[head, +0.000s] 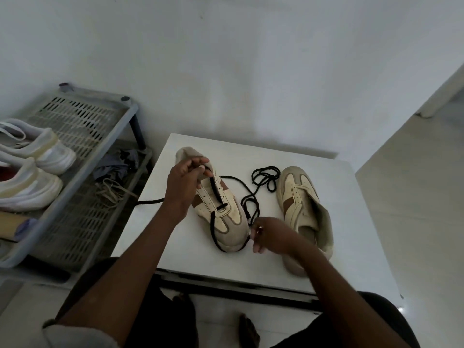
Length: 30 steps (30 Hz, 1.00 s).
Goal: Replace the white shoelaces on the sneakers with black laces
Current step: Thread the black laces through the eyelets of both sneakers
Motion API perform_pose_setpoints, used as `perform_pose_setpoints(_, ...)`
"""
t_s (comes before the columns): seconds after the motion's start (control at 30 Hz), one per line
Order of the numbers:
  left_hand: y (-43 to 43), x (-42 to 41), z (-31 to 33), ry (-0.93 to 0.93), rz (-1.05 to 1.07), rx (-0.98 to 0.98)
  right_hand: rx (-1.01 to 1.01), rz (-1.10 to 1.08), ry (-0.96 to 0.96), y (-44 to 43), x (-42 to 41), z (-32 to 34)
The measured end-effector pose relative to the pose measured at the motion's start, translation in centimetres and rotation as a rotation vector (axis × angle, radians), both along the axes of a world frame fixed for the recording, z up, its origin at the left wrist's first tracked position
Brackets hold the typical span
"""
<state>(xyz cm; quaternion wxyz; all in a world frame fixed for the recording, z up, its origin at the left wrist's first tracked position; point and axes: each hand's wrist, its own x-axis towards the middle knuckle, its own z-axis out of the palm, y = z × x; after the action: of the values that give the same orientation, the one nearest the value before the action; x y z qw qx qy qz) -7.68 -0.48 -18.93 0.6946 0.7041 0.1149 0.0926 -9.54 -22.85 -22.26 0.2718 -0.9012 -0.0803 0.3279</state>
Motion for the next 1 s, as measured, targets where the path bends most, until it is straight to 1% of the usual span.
perform_pose_setpoints(0.03,0.1,0.0,0.3,-0.009,-0.008,0.001,0.137,-0.04,0.085,0.0,0.1,2.0)
perform_pose_setpoints(0.07,0.1,0.0,0.6,-0.017,-0.025,0.0,0.264,-0.061,0.111,-0.1,0.2,4.1)
perform_pose_setpoints(0.13,-0.1,0.0,1.6,-0.03,-0.088,0.016,0.508,-0.109,0.058,0.2,0.8,8.2)
perform_pose_setpoints(0.2,-0.7,-0.2,2.9,-0.039,-0.172,0.068,0.716,-0.168,-0.048,1.2,2.4,11.6)
perform_pose_setpoints(0.27,-1.4,-0.3,3.9,-0.061,-0.283,0.063,0.798,-0.175,-0.183,2.8,4.4,14.2)
perform_pose_setpoints(0.33,-2.0,-0.4,4.6,-0.082,-0.378,0.055,0.82,-0.131,-0.266,4.8,5.9,16.3)
perform_pose_setpoints(0.4,-2.5,-0.3,4.9,-0.074,-0.345,0.093,0.843,-0.071,-0.305,6.6,6.8,17.7)
perform_pose_setpoints(0.47,-2.4,0.0,5.2,-0.063,-0.218,0.102,0.958,-0.037,-0.352,7.6,7.5,19.0)
perform_pose_setpoints(0.57,-1.0,0.7,6.3,-0.092,-0.126,0.135,1.282,-0.077,-0.417,7.6,9.1,20.9)
perform_pose_setpoints(0.67,0.6,1.3,8.5,-0.161,-0.088,0.131,1.542,-0.141,-0.405,7.0,10.8,22.2)
perform_pose_setpoints(0.73,1.2,1.6,9.8,-0.197,-0.06,0.104,1.601,-0.246,-0.357,7.3,11.6,21.9)
perform_pose_setpoints(0.8,1.8,2.0,11.0,-0.233,-0.02,0.095,1.546,-0.366,-0.289,7.8,12.0,20.7)
perform_pose_setpoints(0.93,3.4,2.4,13.4,-0.248,0.02,0.162,1.439,-0.486,-0.134,7.8,11.9,16.9)
perform_pose_setpoints(1.0,4.1,2.5,14.3,-0.232,0.018,0.203,1.377,-0.54,-0.095,7.4,11.6,15.3)
